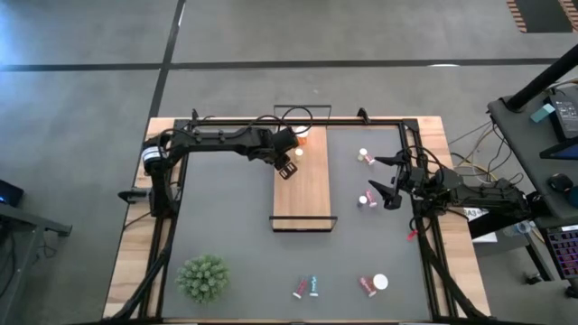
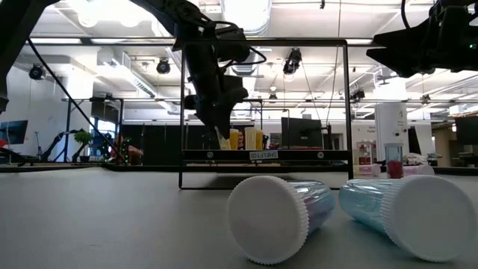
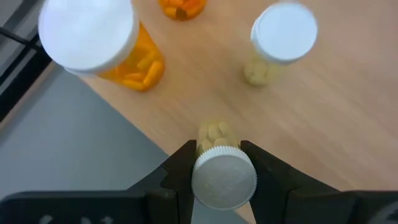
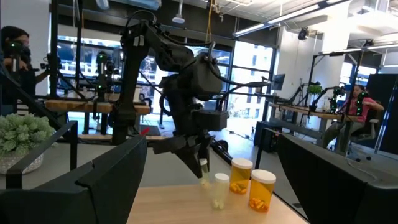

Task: Pick and place medicine bottles onto shelf by color
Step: Put the bottom yellow pill bottle on the shelf aligned with the other yellow pill bottle

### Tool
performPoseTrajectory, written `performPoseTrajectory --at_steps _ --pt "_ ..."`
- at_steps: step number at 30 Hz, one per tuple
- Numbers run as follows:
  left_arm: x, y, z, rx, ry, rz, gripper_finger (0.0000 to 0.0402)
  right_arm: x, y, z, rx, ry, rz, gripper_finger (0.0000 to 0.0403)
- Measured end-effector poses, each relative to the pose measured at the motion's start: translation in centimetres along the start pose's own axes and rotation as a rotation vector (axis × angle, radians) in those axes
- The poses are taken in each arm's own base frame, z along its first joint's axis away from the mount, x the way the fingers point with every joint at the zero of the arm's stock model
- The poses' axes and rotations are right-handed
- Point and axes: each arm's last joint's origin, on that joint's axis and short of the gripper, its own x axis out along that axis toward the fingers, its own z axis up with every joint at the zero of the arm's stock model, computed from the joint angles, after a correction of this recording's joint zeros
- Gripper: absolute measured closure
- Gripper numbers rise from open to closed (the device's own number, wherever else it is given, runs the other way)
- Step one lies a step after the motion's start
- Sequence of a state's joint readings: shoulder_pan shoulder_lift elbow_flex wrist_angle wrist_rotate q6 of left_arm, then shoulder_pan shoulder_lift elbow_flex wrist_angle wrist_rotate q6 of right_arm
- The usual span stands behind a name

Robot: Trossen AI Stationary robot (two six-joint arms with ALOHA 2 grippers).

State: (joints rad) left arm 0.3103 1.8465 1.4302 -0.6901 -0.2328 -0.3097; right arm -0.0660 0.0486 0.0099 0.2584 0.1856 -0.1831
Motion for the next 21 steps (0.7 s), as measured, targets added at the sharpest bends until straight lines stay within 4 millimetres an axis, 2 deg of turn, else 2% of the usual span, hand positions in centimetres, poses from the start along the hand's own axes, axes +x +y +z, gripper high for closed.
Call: performPoseTrajectory --at_steps 21 --pt "0.69 0.58 -0.04 -0.013 -0.025 -0.002 0.0301 0.00 0.00 0.00 0.000 0.000 0.000 0.0053"
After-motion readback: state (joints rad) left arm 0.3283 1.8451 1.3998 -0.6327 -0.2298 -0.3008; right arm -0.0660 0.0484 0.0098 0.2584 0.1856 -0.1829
